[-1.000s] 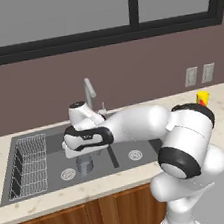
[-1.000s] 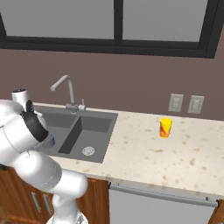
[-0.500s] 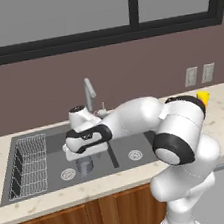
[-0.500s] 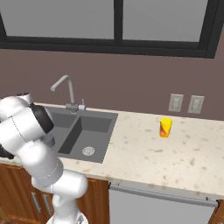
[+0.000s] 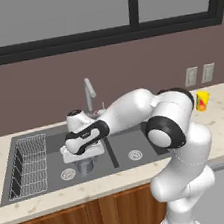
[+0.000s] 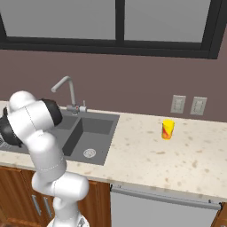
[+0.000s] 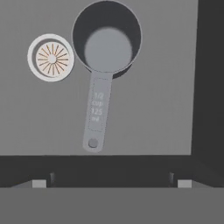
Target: Move any existing items from the left basin to the right basin for drying. Then move the cup from the counter to the left basin of the sink for washing.
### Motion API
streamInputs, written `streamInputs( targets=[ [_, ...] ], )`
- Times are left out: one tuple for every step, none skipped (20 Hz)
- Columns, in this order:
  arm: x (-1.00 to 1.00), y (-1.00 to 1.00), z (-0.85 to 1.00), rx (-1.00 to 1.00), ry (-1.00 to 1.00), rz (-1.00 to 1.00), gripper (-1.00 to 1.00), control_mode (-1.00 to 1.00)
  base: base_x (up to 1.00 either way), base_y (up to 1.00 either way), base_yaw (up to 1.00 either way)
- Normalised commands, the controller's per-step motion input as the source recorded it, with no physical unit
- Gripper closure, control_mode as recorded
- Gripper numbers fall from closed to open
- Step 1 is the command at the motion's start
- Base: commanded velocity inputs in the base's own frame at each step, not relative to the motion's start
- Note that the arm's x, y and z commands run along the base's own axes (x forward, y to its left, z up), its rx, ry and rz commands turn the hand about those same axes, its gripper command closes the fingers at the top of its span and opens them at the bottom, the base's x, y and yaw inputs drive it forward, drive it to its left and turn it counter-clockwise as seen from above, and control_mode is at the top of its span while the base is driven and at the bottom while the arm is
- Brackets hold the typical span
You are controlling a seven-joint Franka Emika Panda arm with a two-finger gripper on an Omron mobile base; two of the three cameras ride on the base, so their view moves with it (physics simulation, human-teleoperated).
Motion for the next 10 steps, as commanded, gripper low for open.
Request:
streamInputs(
  targets=[
    [0.13,0.13,-0.22,0.0,0.01,-0.02,-1.0,-1.0,0.0,0.0,0.0],
    [0.07,0.09,-0.23,0.0,0.0,-0.02,-1.0,-1.0,0.0,0.0,0.0],
    [0.06,0.0,-0.24,0.0,0.0,-0.02,-1.0,-1.0,0.0,0.0,0.0],
    [0.0,0.0,-0.23,-0.01,0.0,-0.03,-1.0,-1.0,0.0,0.0,0.0],
    [0.0,0.0,-0.25,-0.02,0.0,-0.04,-1.0,-1.0,0.0,0.0,0.0],
    [0.03,0.0,-0.24,-0.03,0.0,-0.05,-1.0,-1.0,0.0,0.0,0.0],
    [0.01,0.01,-0.24,-0.03,0.0,-0.05,-1.0,-1.0,0.0,0.0,0.0],
    [0.0,0.0,-0.23,-0.03,0.0,-0.05,-1.0,-1.0,0.0,0.0,0.0],
    [0.0,0.0,-0.23,-0.02,0.0,-0.05,-1.0,-1.0,0.0,0.0,0.0],
    [0.0,0.01,-0.24,-0.02,0.0,-0.05,-1.0,-1.0,0.0,0.0,0.0]
  ],
)
